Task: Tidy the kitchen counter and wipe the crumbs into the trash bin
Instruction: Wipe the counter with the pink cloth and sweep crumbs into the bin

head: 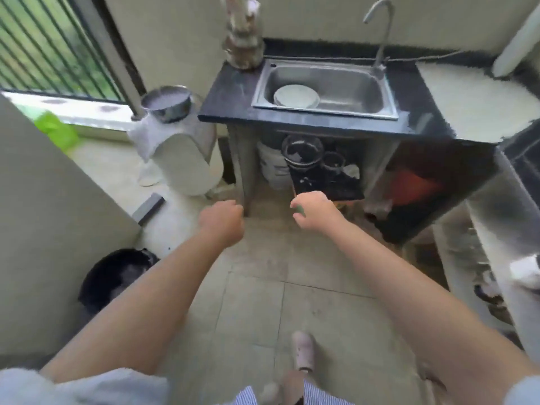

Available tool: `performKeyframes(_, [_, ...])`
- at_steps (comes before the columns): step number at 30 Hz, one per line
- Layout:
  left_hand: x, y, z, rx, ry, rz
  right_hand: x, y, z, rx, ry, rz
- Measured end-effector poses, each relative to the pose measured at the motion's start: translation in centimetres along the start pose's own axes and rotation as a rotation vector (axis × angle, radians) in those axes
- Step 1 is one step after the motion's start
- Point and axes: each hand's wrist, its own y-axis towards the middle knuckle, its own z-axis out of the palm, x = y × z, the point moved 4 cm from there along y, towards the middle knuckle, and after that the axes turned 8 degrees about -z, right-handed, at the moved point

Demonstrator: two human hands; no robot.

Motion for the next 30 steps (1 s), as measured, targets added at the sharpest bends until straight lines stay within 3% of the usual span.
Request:
performKeyframes(10, [23.7,3.0,3.2,0.091,-0.076,-0.448,20.0,19.5,5.3,0.179,-0.021,-0.437])
performKeyframes(19, [36.9,7.1,4.9,0.157,-0.133,-0.634,31.0,30.6,9.7,0.327,-0.007,-0.527])
performKeyframes(24, [44.1,8.9,9.6,0.281,-0.155,-0.655,35.8,34.7,15.0,0.382,-0.018,-0.515])
performKeyframes(30, [49.2,11.7,17.7,0.372,-0.199,-0.666,36.4,39.2,22.7,0.386,0.005,-0.409])
